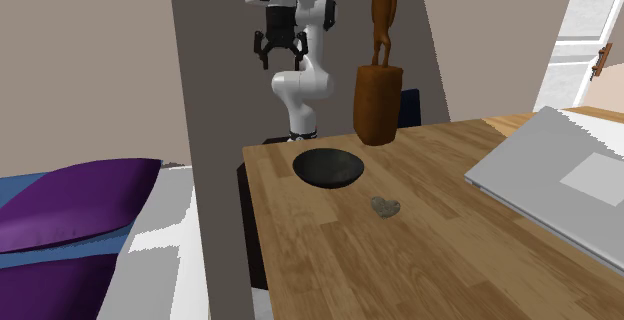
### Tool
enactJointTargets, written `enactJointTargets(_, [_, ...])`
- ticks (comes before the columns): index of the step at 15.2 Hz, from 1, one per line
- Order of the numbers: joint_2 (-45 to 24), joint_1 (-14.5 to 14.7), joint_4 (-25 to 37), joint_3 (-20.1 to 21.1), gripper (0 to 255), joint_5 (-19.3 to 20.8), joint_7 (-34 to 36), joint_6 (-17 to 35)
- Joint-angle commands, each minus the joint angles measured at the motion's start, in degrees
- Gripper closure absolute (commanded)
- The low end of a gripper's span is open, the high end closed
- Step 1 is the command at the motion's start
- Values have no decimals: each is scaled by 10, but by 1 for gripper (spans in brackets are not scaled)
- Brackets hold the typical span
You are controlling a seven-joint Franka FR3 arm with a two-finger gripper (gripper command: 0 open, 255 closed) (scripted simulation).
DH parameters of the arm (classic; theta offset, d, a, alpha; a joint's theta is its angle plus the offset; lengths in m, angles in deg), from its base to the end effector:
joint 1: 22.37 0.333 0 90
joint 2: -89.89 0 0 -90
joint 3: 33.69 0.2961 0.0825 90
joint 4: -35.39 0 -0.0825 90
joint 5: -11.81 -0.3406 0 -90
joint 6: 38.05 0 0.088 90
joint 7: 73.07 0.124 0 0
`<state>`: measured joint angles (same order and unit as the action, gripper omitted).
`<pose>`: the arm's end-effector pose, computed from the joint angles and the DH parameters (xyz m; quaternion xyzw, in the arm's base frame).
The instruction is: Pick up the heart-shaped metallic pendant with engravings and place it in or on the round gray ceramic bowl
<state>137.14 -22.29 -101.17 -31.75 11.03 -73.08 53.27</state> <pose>0.2703 0.0139 0.5602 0.9998 0.0125 0.0175 0.0054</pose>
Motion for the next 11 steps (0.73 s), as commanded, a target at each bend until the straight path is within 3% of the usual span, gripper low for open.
enactJointTargets(1, [0, 0, 0, 0, 0, 0, 0, 0])
enactJointTargets(11, [-194, 11, 90, 119, 0, -3, 120, 78])
